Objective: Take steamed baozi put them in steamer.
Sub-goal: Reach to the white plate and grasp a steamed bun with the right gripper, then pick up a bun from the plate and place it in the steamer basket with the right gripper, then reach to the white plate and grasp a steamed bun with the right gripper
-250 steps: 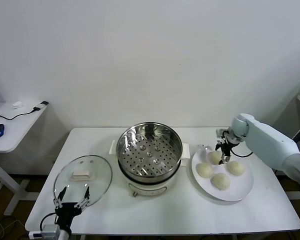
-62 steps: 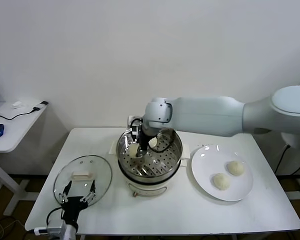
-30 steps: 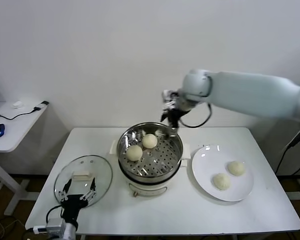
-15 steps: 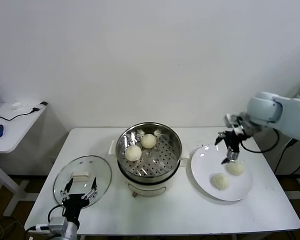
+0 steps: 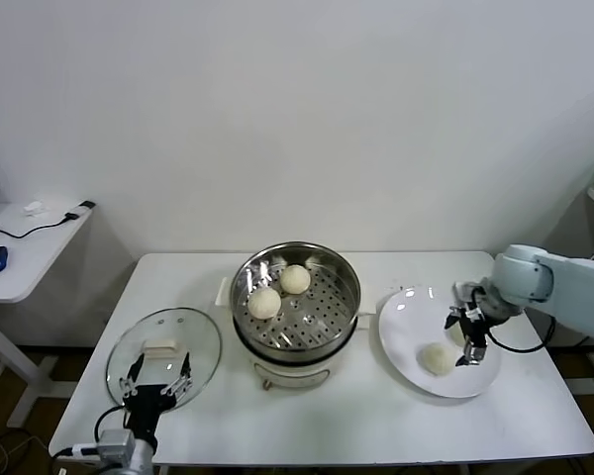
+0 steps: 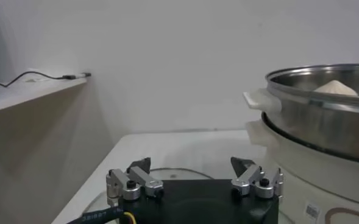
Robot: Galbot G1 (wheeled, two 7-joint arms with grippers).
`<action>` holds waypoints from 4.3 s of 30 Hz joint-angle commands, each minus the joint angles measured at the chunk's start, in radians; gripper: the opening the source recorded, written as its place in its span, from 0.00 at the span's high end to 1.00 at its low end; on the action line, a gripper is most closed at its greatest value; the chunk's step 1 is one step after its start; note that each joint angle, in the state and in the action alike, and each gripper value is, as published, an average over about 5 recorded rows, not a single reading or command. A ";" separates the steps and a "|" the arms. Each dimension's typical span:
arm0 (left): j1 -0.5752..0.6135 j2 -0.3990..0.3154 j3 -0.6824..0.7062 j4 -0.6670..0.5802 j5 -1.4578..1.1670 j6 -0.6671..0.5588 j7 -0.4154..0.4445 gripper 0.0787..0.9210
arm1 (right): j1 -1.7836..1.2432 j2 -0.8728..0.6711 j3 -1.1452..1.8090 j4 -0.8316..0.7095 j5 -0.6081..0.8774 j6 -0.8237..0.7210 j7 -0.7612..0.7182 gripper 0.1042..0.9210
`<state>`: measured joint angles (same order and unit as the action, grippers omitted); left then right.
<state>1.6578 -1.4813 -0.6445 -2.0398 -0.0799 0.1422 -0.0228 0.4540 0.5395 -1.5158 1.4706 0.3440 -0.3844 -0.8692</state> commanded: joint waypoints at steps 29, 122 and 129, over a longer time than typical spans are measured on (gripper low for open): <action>0.009 -0.011 0.013 -0.033 0.020 0.011 0.000 0.12 | 0.195 0.074 0.051 -0.076 0.011 0.130 -0.167 0.47; 0.003 -0.013 0.008 -0.007 0.028 -0.004 -0.003 0.12 | -0.355 0.020 0.398 -0.447 -0.185 0.227 -0.099 0.12; 0.000 -0.013 0.007 0.003 0.030 -0.007 -0.003 0.12 | -0.348 0.120 0.410 -0.514 -0.158 0.240 -0.059 0.12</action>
<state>1.6586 -1.4939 -0.6372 -2.0429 -0.0513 0.1358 -0.0254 0.2538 0.5656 -1.2257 1.0866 0.2067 -0.1117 -0.9756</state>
